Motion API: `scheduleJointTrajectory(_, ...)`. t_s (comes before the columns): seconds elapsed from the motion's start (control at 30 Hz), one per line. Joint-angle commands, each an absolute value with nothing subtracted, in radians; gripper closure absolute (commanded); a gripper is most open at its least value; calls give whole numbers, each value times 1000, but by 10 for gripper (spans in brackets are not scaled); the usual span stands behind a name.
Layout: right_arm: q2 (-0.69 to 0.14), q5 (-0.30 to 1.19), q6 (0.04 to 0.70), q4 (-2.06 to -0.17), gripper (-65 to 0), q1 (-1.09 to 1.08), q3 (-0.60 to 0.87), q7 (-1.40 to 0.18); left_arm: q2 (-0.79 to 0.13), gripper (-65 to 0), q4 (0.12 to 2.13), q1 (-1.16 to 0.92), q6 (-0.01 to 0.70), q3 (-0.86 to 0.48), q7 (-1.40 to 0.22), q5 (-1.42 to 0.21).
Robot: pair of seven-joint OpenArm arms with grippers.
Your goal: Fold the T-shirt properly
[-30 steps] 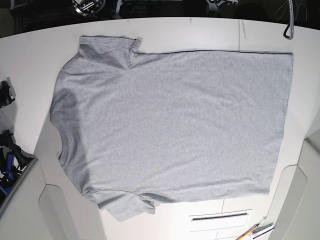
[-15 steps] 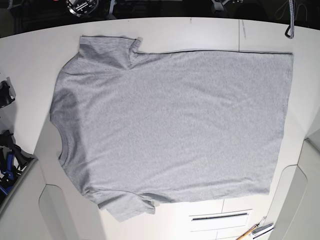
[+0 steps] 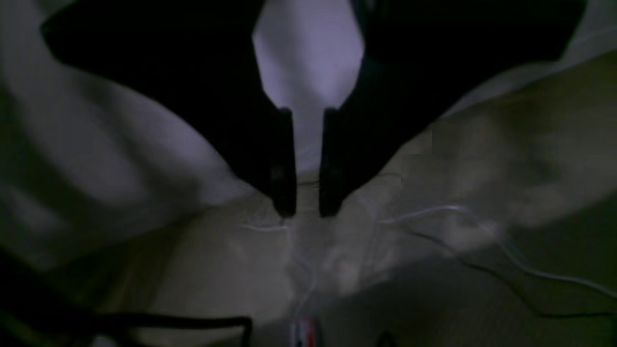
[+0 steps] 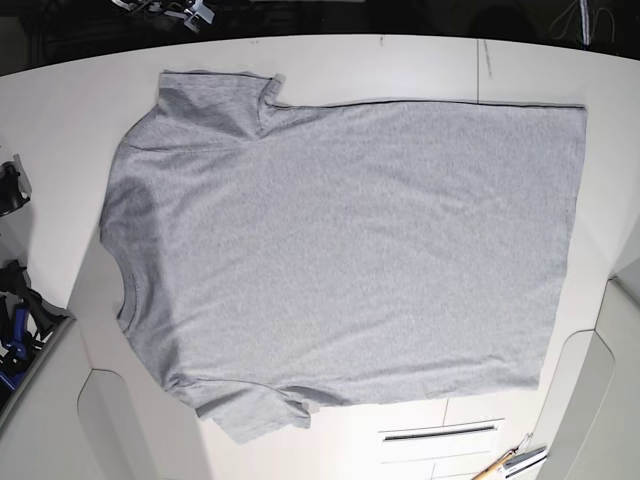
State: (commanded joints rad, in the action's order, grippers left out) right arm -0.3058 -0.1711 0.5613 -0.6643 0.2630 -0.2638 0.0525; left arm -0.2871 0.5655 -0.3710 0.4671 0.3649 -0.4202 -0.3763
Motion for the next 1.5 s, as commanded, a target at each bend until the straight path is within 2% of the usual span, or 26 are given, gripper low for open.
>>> scheduleJointTrajectory(0.13, -373, -107, 573, -863, -154, 385, -264, 51, -325, -125, 758, -503, 429, 338, -423, -376)
scheduleJointTrajectory(0.37, -487, -11, 573, -1138, -154, 598, -261, 48, -330, -125, 996, -694, 432, 118, -433, -358)
scheduleJointTrajectory(0.47, -531, 27, 573, -1250, -154, 682, -248, 44, -330, -125, 1069, -750, 469, 49, -479, -359)
scheduleJointTrajectory(0.53, -549, 65, 573, -1331, -154, 743, -212, 39, -330, -125, 1114, -788, 468, 18, -513, -359)
scheduleJointTrajectory(0.77, -551, 292, 583, -1655, -154, 911, 31, -196, -331, -125, 1296, -926, 470, -85, -517, -359)
scheduleJointTrajectory(0.87, -551, 403, 584, -1755, -154, 930, 109, -291, -330, -125, 1396, -969, 516, -127, -524, -379)
scheduleJointTrajectory(0.93, -551, 465, 584, -1807, -154, 929, 147, -375, -331, -125, 1464, -1000, 521, -158, -542, -408)
scheduleJointTrajectory(1.0, -551, 524, 585, -1846, -154, 929, 184, -423, -330, -125, 1527, -1025, 521, -191, -548, -416)
scheduleJointTrajectory(1.17, -535, 646, 583, -1907, -154, 919, 315, -427, -330, -126, 1682, -1068, 521, -304, -560, -423)
scheduleJointTrajectory(1.33, -490, 712, 579, -1908, -154, 805, 468, -495, -331, -144, 1787, -1069, 523, -465, -589, -487)
scheduleJointTrajectory(1.43, -481, 743, 578, -1904, -155, 736, 535, -543, -331, -185, 1853, -1069, 618, -570, -588, -571)
scheduleJointTrajectory(1.5, -481, 741, 571, -1885, -193, 699, 559, -543, -331, -213, 1895, -1068, 672, -628, -588, -642)
